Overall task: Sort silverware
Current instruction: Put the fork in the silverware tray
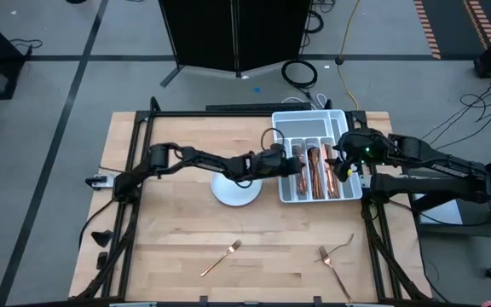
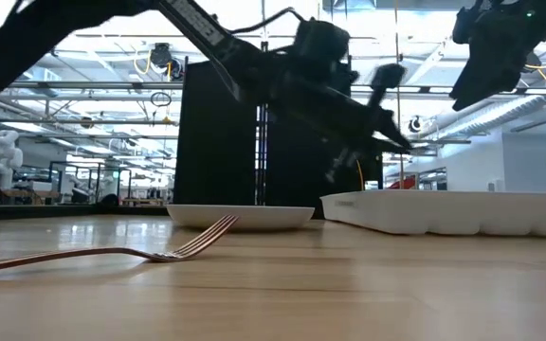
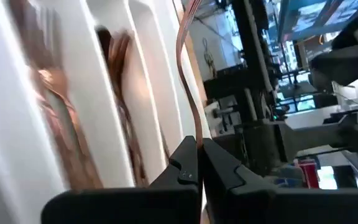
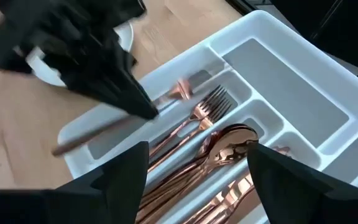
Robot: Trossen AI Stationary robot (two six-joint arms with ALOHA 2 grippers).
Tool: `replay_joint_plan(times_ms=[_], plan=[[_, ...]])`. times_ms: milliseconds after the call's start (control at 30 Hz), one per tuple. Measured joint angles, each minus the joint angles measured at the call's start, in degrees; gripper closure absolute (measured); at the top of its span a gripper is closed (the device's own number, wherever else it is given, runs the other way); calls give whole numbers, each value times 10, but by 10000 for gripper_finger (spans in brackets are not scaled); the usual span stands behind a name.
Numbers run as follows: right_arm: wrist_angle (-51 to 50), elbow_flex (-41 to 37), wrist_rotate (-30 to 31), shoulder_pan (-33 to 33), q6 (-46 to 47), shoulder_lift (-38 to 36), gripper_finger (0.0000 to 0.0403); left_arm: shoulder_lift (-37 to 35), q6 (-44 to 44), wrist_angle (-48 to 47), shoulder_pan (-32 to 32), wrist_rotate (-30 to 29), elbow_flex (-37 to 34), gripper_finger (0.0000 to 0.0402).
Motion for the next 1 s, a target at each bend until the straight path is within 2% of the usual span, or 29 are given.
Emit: replay_joint_plan(times_ms=[200,300,500,1000], plan=[[-12,0,-4,0,15,-17,139,54,-9,-112,1,-15,91,401],[-27,0,-4,0,20,-24,139,54,-9,-152,1,-39,105,401],[-21,0,-4,0,17,-32,139,55,-9,-159,2,-42,110,398],[-21,0,-4,0,19,-32,140,55,-38,-170,3,-41,110,285]])
